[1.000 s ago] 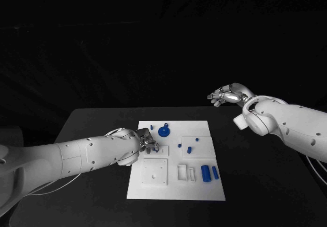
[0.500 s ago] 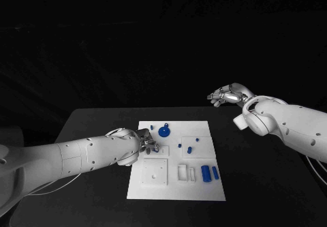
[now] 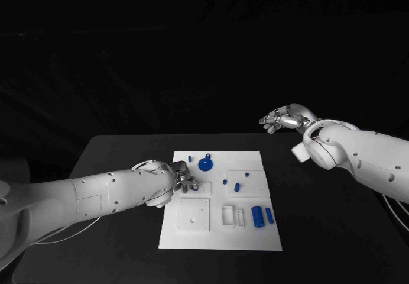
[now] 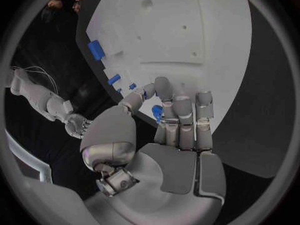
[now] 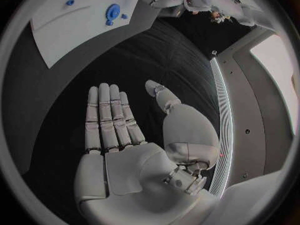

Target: Assemble the parts on the task board

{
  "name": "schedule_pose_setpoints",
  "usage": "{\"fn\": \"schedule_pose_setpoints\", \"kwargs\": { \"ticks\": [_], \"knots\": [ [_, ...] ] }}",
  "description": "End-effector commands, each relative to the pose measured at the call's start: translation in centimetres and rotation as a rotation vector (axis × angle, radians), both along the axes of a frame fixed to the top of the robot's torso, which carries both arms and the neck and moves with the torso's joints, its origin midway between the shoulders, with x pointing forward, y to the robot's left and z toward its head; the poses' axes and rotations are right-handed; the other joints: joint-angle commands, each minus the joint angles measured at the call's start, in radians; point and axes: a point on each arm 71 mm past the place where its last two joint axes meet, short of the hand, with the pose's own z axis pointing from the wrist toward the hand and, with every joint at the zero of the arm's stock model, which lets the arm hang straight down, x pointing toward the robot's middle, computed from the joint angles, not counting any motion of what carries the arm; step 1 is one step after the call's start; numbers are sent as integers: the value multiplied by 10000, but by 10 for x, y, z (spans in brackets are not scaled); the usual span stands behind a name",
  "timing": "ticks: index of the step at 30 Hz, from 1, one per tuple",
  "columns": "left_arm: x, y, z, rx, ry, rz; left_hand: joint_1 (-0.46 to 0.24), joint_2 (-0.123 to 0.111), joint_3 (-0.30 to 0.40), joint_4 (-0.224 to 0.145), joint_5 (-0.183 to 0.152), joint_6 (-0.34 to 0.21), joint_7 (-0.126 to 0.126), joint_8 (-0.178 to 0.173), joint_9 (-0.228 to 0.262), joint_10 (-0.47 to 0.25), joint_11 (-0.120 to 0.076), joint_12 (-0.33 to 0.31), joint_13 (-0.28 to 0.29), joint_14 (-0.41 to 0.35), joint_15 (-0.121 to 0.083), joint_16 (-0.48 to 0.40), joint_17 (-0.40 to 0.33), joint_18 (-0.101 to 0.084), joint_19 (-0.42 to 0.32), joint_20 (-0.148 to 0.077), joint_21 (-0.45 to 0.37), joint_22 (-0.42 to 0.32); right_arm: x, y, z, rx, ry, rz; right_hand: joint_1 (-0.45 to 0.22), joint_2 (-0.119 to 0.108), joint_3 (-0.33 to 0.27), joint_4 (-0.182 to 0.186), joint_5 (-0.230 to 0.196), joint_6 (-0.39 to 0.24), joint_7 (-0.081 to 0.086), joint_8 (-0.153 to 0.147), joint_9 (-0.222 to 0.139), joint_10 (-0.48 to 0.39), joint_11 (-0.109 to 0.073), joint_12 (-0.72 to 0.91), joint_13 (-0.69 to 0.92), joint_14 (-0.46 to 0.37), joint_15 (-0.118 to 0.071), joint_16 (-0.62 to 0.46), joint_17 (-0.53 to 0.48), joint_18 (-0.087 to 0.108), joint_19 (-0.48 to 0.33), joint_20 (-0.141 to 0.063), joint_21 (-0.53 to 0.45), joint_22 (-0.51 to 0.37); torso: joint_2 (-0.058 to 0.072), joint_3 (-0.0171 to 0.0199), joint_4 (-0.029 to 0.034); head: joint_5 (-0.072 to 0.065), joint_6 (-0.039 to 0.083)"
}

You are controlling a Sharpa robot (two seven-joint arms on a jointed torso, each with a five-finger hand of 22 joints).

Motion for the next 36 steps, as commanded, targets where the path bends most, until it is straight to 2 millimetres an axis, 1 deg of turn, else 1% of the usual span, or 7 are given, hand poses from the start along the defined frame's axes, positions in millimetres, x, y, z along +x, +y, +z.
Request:
{"fn": "schedule_pose_setpoints", "kwargs": {
  "ticks": [1, 9, 11, 17, 21, 25, 36],
  "knots": [
    [-1, -2, -1, 24, 95, -184, 13, 117, 51, -13, -13, 1639, -982, 217, 996, -39, -52, 65, 13, 117, -263, 50, -12, -18, 44, -1405, 54, 218, 0, 2, 0, -52, -11, 196, 122, 5, 33, 49, 40, -41, 1, 41, -11, 80, 11, -28, -14, -46, 26, -37, -17, 11, -91, 4, -60, 11, 0, 3, 12, -14, 10],
    [0, -2, -1, 39, 2, -191, 15, 111, 57, -16, -22, 1633, -983, 225, 1004, -45, -55, 78, 17, 118, -271, 55, -19, -15, 51, -1410, 65, 217, 0, 2, 0, -50, -18, 194, 120, 6, 33, 51, 42, -40, 2, 41, -13, 80, 12, -27, -24, -49, 27, -38, -21, 11, -95, 6, -62, 14, 3, -3, 3, 0, 23],
    [0, -2, -1, 31, -57, -162, 11, 113, 60, -5, -101, 1639, -989, 251, 1025, -45, -61, 114, 28, 128, -284, 71, -29, -11, 65, -1417, 88, 216, 0, 2, 0, -50, -21, 191, 120, 7, 33, 52, 42, -40, 1, 42, -14, 81, 12, -26, -26, -49, 28, -38, -22, 11, -96, 6, -63, 14, 1, -3, 3, 1, 23],
    [0, -2, 0, -18, -172, -106, -5, 158, 70, 10, -120, 1630, -989, 263, 1037, -57, -64, 134, 32, 129, -292, 79, -41, -10, 72, -1421, 101, 212, 0, 2, 0, -51, -30, 178, 117, 10, 33, 57, 50, -39, 2, 43, -16, 82, 12, -25, -37, -53, 30, -39, -26, 11, -101, 9, -66, 17, 2, -3, 3, -6, 30],
    [0, -2, 1, -57, -343, -13, -5, 177, 84, 3, -96, 1625, -990, 271, 1045, -64, -67, 146, 34, 130, -296, 86, -48, -9, 71, -1424, 107, 211, 0, 1, 0, -56, -27, 164, 109, 10, 31, 63, 57, -39, 3, 43, -19, 83, 13, -23, -49, -56, 32, -40, -30, 10, -105, 12, -68, 20, 5, -5, 4, -17, 21],
    [0, -3, 2, -140, -496, 32, -16, 175, 105, -15, 15, 1632, -1000, 304, 1071, -65, -75, 198, 48, 139, -302, 125, -56, -8, 61, -1428, 130, 212, 0, 1, 0, -56, -33, 161, 92, 8, 24, 76, 69, -37, 3, 45, -23, 85, 14, -21, -67, -60, 34, -41, -37, 10, -112, 16, -72, 25, 2, -6, 3, -33, 17],
    [-1, -4, 2, -231, -492, 19, -27, 185, 113, -12, 58, 1636, -1005, 324, 1085, -68, -79, 230, 56, 144, -305, 148, -61, -8, 61, -1431, 146, 212, 0, 2, 0, -52, -31, 178, 85, 11, 26, 83, 105, -36, 1, 47, -30, 86, 14, -17, -101, -74, 38, -46, -51, 14, -127, 20, -82, 32, 3, -3, 2, -31, 16]
  ]
}}
